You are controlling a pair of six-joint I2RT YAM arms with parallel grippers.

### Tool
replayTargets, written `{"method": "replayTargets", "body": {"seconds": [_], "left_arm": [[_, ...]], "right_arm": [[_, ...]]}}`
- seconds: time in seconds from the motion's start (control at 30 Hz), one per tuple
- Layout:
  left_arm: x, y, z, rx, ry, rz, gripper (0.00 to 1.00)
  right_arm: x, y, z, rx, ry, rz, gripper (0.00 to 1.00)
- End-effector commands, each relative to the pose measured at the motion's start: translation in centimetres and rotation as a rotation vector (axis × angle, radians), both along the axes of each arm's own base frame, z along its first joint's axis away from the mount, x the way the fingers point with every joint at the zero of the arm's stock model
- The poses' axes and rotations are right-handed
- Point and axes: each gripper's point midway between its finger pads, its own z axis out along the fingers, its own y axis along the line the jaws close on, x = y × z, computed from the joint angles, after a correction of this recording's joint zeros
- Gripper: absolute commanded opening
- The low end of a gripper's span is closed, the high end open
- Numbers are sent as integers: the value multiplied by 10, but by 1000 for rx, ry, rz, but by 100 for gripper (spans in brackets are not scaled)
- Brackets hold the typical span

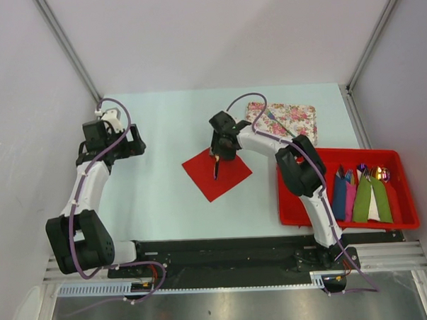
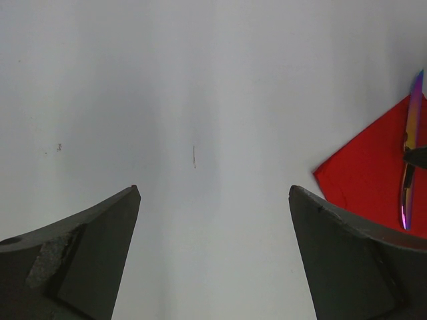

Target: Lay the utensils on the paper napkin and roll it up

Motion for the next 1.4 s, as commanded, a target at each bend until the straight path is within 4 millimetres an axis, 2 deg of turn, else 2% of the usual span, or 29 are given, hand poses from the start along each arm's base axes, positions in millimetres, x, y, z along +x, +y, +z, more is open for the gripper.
{"method": "replayTargets", "body": {"seconds": [0.0, 0.03, 0.07, 0.17, 0.2, 0.27, 0.3, 0.33, 0.37, 0.43, 0.47, 0.5, 0.53, 0.57, 0.6, 0.63, 0.7, 0.77, 0.8, 0.83, 0.87, 0.93, 1.1, 1.13, 1.37], "left_arm": [[9, -11, 26, -38, -65, -74, 100], [10, -16, 30, -54, -83, -103, 100], [11, -19, 35, -63, -99, -118, 100], [17, -27, 47, -79, -141, -175, 100], [20, -27, 50, -80, -149, -181, 100], [27, -33, 55, -99, -163, -218, 100], [30, -35, 59, -107, -175, -228, 100], [33, -35, 61, -114, -180, -228, 99], [37, -39, 62, -132, -182, -243, 100], [42, -41, 66, -153, -196, -250, 100], [45, -45, 67, -161, -201, -269, 100], [48, -45, 65, -164, -198, -273, 100], [50, -46, 64, -164, -194, -277, 100], [53, -48, 66, -161, -198, -287, 100], [55, -49, 61, -157, -182, -294, 100], [57, -50, 59, -152, -176, -300, 100], [60, -52, 57, -139, -169, -307, 100], [63, -52, 51, -125, -155, -290, 100], [65, -48, 48, -106, -143, -265, 100], [66, -47, 44, -103, -130, -261, 100], [68, -48, 45, -98, -131, -261, 100], [69, -47, 42, -96, -124, -254, 100], [67, -57, 40, -79, -111, -258, 100], [67, -57, 40, -72, -110, -252, 100], [65, -62, 36, -57, -101, -250, 100]], "right_arm": [[32, -12, 74, 50, -156, 73, 59], [37, -11, 99, 76, -206, 100, 61], [43, -17, 110, 84, -229, 119, 62], [46, -22, 145, 98, -328, 323, 68], [52, -37, 147, 87, -333, 343, 75], [52, -48, 154, 106, -355, 465, 83], [61, -70, 153, 112, -349, 467, 84], [59, -74, 156, 123, -375, 555, 83], [65, -87, 157, 96, -395, 566, 83], [79, -116, 152, -12, -424, 584, 82], [86, -127, 143, -69, -433, 640, 81], [89, -136, 143, -90, -419, 650, 76], [98, -155, 140, -116, -411, 632, 74], [105, -166, 125, -141, -385, 648, 72], [106, -178, 120, -147, -355, 646, 69], [116, -193, 126, -155, -372, 636, 68], [123, -211, 106, -182, -335, 665, 64], [137, -228, 103, -196, -340, 655, 60], [136, -233, 85, -193, -296, 676, 57], [143, -236, 90, -200, -314, 679, 55], [145, -239, 87, -207, -308, 681, 53], [148, -247, 72, -225, -284, 688, 51], [163, -264, 54, -269, -286, 661, 51], [163, -265, 44, -269, -271, 668, 51], [162, -272, 10, -297, -219, 698, 49]]}}
